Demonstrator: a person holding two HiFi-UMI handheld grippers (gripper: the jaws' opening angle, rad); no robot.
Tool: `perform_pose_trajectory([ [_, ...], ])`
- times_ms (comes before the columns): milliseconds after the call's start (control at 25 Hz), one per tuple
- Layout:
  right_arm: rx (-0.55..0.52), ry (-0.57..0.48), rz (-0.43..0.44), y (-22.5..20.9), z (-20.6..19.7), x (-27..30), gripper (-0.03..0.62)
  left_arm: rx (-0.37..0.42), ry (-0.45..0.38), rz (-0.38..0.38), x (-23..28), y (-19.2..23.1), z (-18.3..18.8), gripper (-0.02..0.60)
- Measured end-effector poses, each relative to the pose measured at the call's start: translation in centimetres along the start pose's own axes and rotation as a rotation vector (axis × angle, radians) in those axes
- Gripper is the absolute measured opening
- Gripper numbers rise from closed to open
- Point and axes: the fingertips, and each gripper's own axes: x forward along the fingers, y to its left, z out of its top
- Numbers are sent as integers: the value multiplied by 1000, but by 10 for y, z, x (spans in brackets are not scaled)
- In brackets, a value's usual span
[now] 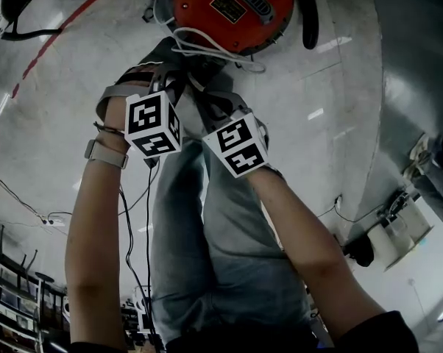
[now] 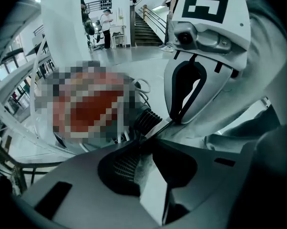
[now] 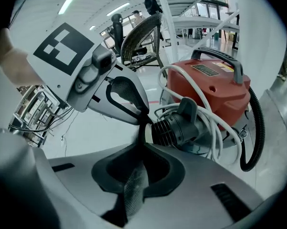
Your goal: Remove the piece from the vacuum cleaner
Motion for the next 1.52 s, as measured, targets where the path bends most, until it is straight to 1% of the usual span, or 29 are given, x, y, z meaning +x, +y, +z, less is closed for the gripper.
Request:
perform_pose_trajectory([
  [160, 0, 0, 0, 0, -1, -2, 61, 16, 9, 4, -1, -1, 0, 89],
  [360, -3, 2, -2, 1, -1, 0, 61, -4, 5, -2, -4, -2, -6, 77],
  [720, -13, 5, 0, 6, -5, 0, 61, -26, 26, -2, -5, -9, -9, 71],
  [800, -13, 21, 23, 14, -8, 3, 60, -16, 44, -29, -7, -17, -15, 71],
  [840, -21, 35, 37, 21, -12, 5, 47, -6, 59, -53, -7, -24, -21, 71],
  [920, -67, 63, 49, 35, -22, 9, 41, -5, 73, -93, -9, -45, -32, 69],
  [1000, -125, 88, 60, 49, -32, 13, 41, -40, 71, -111, -11, -66, -44, 63],
  [1120, -181, 114, 98, 63, -39, 19, 43, -119, 69, -105, -15, -87, -61, 55],
  [1240, -220, 133, 131, 73, -40, 21, 43, -204, 69, -75, -21, -97, -69, 54],
  [1360, -245, 148, 151, 80, -40, 19, 43, -262, 67, -44, -28, -103, -72, 54],
  [1520, -317, 162, 181, 91, -35, 11, 43, -351, 49, 4, -44, -109, -72, 54],
])
